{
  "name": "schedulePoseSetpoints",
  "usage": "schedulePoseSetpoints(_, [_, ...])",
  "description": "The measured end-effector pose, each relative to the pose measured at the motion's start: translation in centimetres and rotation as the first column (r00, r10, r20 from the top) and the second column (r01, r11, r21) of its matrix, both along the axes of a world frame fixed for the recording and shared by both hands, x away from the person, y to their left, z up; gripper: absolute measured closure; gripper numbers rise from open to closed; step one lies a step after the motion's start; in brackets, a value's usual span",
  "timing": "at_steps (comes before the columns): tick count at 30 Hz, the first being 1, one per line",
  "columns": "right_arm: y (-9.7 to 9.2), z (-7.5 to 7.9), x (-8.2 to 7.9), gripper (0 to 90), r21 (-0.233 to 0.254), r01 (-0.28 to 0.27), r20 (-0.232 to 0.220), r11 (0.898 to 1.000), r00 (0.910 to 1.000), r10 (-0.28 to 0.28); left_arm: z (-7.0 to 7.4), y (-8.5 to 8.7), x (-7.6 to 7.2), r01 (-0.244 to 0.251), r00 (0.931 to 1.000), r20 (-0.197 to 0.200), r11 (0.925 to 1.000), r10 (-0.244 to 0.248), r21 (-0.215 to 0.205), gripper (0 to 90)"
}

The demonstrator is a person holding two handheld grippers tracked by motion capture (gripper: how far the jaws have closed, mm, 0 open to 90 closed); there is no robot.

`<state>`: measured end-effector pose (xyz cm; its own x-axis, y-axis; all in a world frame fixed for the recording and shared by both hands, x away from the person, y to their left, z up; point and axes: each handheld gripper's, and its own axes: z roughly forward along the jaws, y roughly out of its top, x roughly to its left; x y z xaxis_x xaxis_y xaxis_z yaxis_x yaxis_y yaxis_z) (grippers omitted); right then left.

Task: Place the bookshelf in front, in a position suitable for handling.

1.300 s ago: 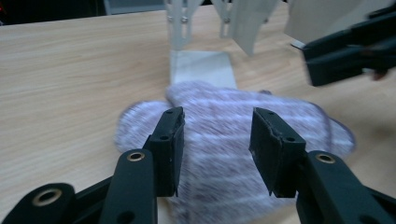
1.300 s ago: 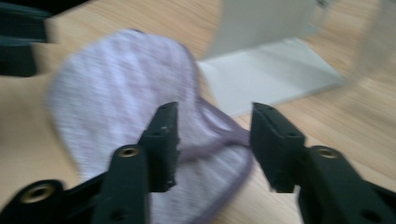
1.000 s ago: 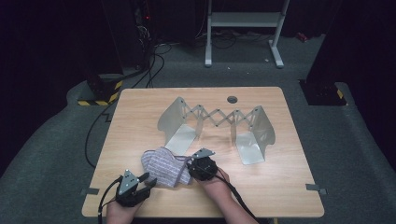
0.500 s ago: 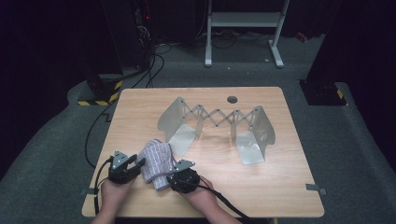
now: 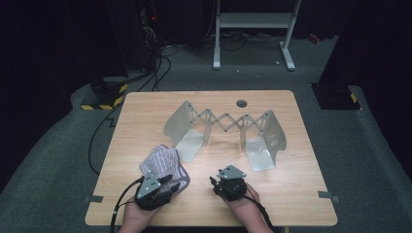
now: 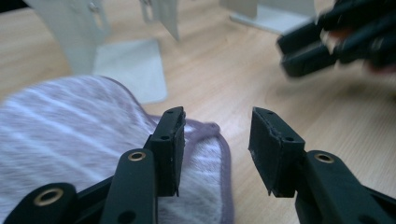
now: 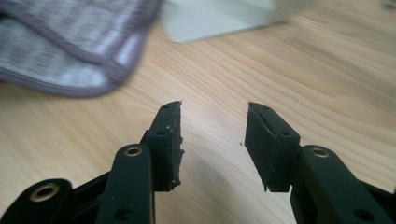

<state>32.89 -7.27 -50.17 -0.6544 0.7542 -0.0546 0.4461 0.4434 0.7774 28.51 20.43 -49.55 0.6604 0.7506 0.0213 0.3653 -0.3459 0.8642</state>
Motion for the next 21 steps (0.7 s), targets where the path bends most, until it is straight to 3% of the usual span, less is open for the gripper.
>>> schedulePoseSetpoints(1, [-0.7,-0.2,0.0,56.2,0.011,0.021,-0.001,1.000,0.9998,-0.021,-0.4,-0.2,0.2,-0.011,0.9999,-0.004,0.9996,0.012,0.027,55.6])
schedulePoseSetpoints(4, [-2.5,-0.5,0.4,55.4,0.021,0.064,-0.008,0.998,0.9979,-0.064,-1.0,0.1,0.6,-0.039,0.9988,-0.027,0.9979,0.041,0.052,56.6])
schedulePoseSetpoints(9, [-4.0,-0.4,1.0,55.0,0.044,0.117,-0.011,0.992,0.9931,-0.116,-1.3,2.3,0.8,-0.116,0.9924,-0.028,0.9887,0.120,0.094,57.7])
schedulePoseSetpoints(12, [-4.3,-0.5,1.1,55.0,0.042,0.123,-0.011,0.992,0.9924,-0.122,-1.3,4.3,1.1,-0.183,0.9817,-0.037,0.9786,0.187,0.094,57.8])
schedulePoseSetpoints(16, [-4.4,-0.4,1.2,54.8,0.046,0.129,-0.010,0.991,0.9916,-0.129,-1.2,6.8,1.3,-0.280,0.9579,-0.032,0.9529,0.285,0.116,58.5])
schedulePoseSetpoints(18, [-4.5,-0.4,1.2,54.8,0.048,0.133,-0.013,0.990,0.9911,-0.133,-1.1,7.5,1.3,-0.306,0.9495,-0.037,0.9460,0.311,0.107,58.6])
schedulePoseSetpoints(19, [-4.6,-0.4,1.2,54.8,0.047,0.133,-0.012,0.990,0.9911,-0.133,-1.0,7.7,1.3,-0.311,0.9479,-0.040,0.9454,0.316,0.097,58.6])
schedulePoseSetpoints(21, [-4.7,-0.5,1.3,54.8,0.046,0.139,-0.016,0.989,0.9902,-0.139,-0.7,7.7,1.1,-0.303,0.9515,-0.032,0.9496,0.306,0.082,58.4])
